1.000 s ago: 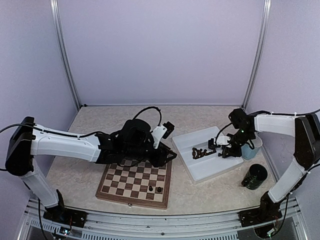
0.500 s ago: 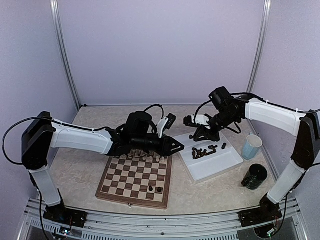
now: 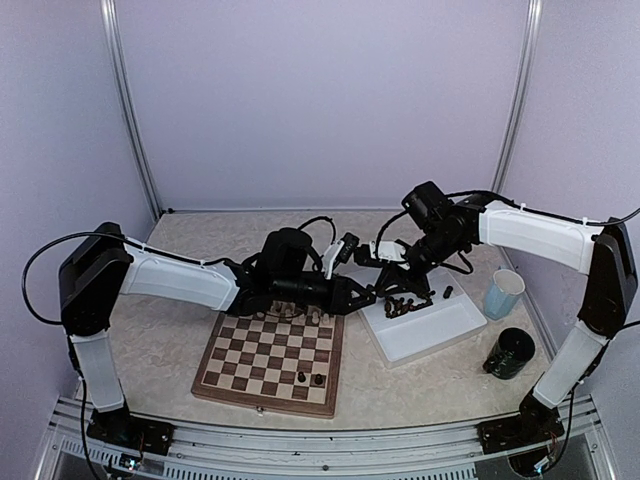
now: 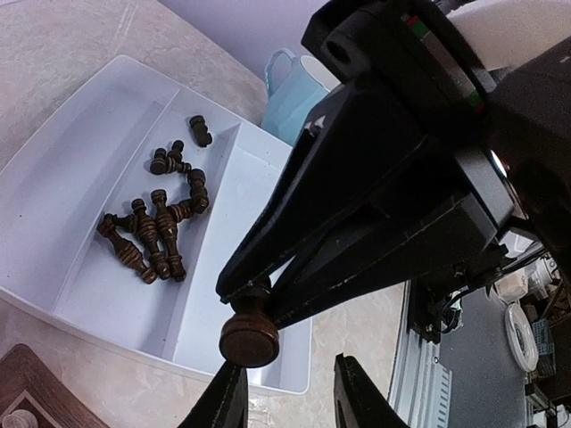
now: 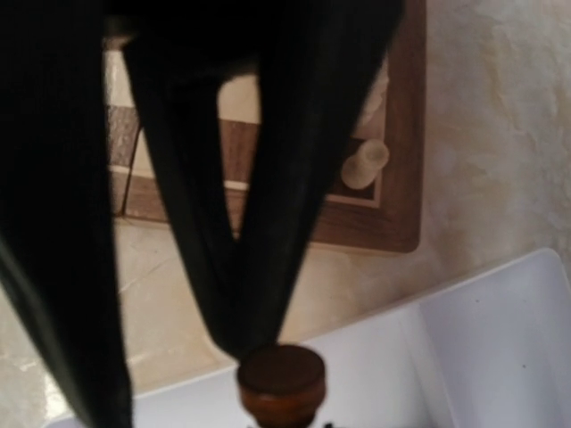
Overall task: Set up the chess pieces on the board
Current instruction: Pass from the right arm to the left
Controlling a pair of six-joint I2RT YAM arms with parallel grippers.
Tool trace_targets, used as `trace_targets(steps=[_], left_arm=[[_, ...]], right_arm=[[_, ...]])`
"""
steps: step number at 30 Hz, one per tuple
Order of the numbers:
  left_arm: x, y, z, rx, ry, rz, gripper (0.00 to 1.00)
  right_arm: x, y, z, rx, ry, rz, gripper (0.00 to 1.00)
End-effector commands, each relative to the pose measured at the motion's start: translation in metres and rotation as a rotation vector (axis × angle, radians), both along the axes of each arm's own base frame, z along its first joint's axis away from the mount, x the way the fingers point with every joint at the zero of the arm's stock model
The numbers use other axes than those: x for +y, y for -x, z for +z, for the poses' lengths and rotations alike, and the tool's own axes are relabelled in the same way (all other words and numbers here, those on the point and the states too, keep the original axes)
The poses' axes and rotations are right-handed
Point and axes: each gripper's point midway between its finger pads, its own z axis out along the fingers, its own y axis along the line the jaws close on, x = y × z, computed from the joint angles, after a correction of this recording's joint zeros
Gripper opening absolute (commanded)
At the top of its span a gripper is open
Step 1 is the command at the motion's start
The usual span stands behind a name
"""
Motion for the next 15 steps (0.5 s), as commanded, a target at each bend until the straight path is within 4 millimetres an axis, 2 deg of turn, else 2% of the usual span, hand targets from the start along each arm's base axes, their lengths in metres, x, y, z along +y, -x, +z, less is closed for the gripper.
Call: trace_targets(steps=[1, 6, 15], left_arm=[[-0.007, -0.006, 0.015, -0.021, 0.056, -0.003, 0.34], [-0.004, -0.009, 0.018, -0.023, 0.075, 0.01, 0.34], [-0.004, -0.009, 0.023, -0.033, 0.101, 0.009, 0.21]], right_arm=[[0.006, 0.012, 0.005, 0.035, -0.019, 0.033, 0.12], [0.009, 0.017, 0.006, 0.052, -0.032, 0.048, 0.12], [0.013, 0.025, 0.014, 0.094, -0.071, 0.067, 0.12]])
